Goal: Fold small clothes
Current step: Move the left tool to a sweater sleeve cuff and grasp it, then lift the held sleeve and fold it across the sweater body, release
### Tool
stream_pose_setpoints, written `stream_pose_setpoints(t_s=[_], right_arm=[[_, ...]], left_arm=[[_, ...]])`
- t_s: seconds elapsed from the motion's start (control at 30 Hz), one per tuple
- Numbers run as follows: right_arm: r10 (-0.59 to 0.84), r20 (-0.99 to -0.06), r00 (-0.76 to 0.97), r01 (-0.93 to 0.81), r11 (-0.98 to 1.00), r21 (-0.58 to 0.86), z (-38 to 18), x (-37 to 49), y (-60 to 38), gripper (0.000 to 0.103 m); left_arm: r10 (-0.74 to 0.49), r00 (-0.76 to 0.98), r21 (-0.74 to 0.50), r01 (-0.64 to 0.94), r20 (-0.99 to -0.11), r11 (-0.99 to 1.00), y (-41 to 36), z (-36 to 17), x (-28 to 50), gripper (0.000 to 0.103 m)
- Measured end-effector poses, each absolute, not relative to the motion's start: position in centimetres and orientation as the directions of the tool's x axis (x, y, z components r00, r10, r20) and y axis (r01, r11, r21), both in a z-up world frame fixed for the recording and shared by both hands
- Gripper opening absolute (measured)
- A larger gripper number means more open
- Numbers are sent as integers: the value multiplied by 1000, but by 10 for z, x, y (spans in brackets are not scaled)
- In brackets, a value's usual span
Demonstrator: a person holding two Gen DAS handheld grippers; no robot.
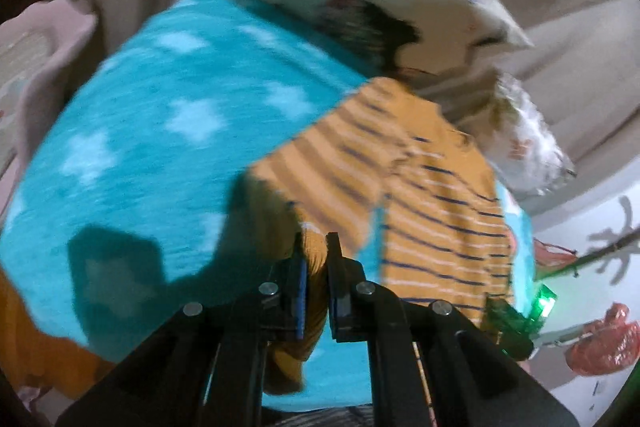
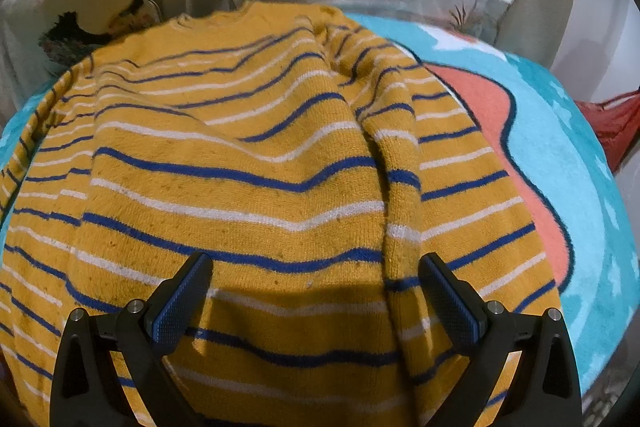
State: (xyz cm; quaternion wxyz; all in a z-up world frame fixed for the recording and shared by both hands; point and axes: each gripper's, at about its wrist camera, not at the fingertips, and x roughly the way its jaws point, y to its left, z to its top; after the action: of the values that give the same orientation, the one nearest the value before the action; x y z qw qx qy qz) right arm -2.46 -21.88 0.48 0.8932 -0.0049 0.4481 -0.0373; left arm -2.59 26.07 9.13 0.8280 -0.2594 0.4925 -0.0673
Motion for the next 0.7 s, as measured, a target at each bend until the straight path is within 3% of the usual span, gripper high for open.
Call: stream_pose_setpoints(t_s=[0.07,0.17,0.27,0.43,0.57,0.7], right_arm=[[-51,-830,555,84,996,-5,14,-22,-220,96],[67,-765,640,31,993,112,45,-39,-224,96],[82,-700,710,-19,995,98,70,-52,-234,96],[119,-668,734,-27,989,147,88,-51,-282,96],[138,-670,729,-9,981,193,93,-46,-320,96],[128,-705,698,9,982,187,82,-44,-353,96]], left_arm=[[-382,502,-496,-113,-776,861,232,100,-15,8],[-388,499,-476,-55,-775,878,179,117,-2,8],[-445,490,-496,28,-750,868,113,136,15,8],[-521,464,-527,129,-716,840,9,153,62,8],[-579,408,-558,182,-706,809,-75,144,107,8],[-599,304,-564,201,-741,801,-153,103,153,9]])
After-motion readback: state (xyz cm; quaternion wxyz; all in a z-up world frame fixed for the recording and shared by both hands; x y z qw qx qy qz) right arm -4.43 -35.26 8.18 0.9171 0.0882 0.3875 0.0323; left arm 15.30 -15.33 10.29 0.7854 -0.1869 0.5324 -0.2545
